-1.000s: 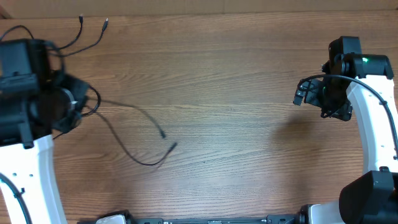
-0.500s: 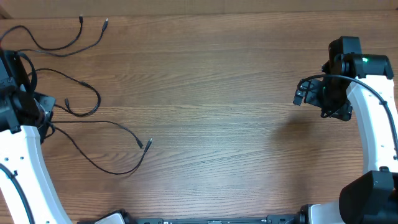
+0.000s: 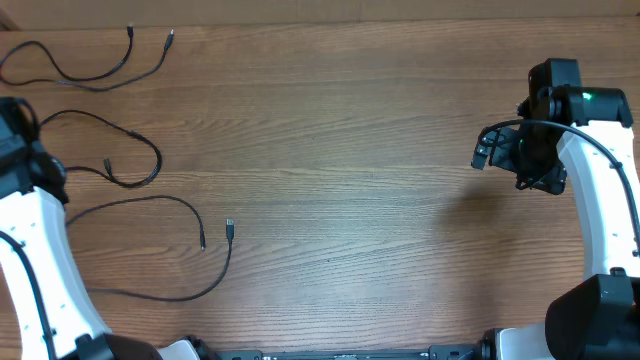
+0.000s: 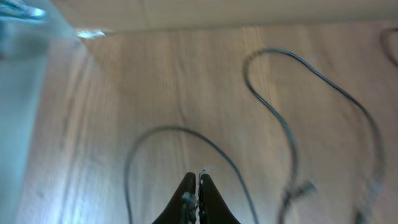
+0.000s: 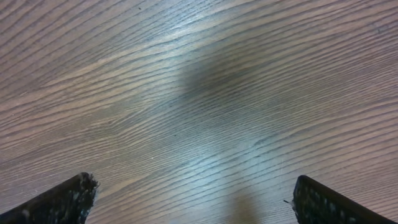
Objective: Untangle cables
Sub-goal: 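Release the cable and lower the left arm toward the bottom left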
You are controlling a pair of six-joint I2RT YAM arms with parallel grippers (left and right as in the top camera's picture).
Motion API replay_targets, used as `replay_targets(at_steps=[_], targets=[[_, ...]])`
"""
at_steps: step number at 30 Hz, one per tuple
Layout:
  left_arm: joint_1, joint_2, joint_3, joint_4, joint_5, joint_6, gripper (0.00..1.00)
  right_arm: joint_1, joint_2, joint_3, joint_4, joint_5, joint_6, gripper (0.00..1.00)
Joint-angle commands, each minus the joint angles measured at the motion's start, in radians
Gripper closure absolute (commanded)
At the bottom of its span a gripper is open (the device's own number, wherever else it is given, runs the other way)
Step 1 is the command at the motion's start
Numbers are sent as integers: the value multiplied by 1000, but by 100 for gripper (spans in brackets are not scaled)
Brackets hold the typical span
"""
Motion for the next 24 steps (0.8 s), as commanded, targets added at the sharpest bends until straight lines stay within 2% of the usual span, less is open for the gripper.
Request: replay_targets(at_steps=[1,3,4,5,8,12,13,18,24], targets=[[60,66,-16,0,-28,105,87,-3,1,-2,2,10,-1,0],[89,104,-18,-7,42,105,68,-3,1,-2,2,10,-1,0],[101,123,-18,-10,76,105,52,-3,1,-2,2,10,-1,0],[113,142,-18,-13,102,106,47,-3,1,-2,2,10,-1,0],[152,207,-18,-34,133,126,42,-3,1,-2,2,10,-1,0],[208,292,-18,-67,137,159,6,-3,1,-2,2,10,-1,0],[229,315,-18,-77,144,159,2,-3,1,-2,2,10,-1,0],[326,406,-18,-77,240,261,0,-3,1,-2,2,10,-1,0],[400,474,-18,-19,489,438,0,-3,1,-2,2,10,-1,0]])
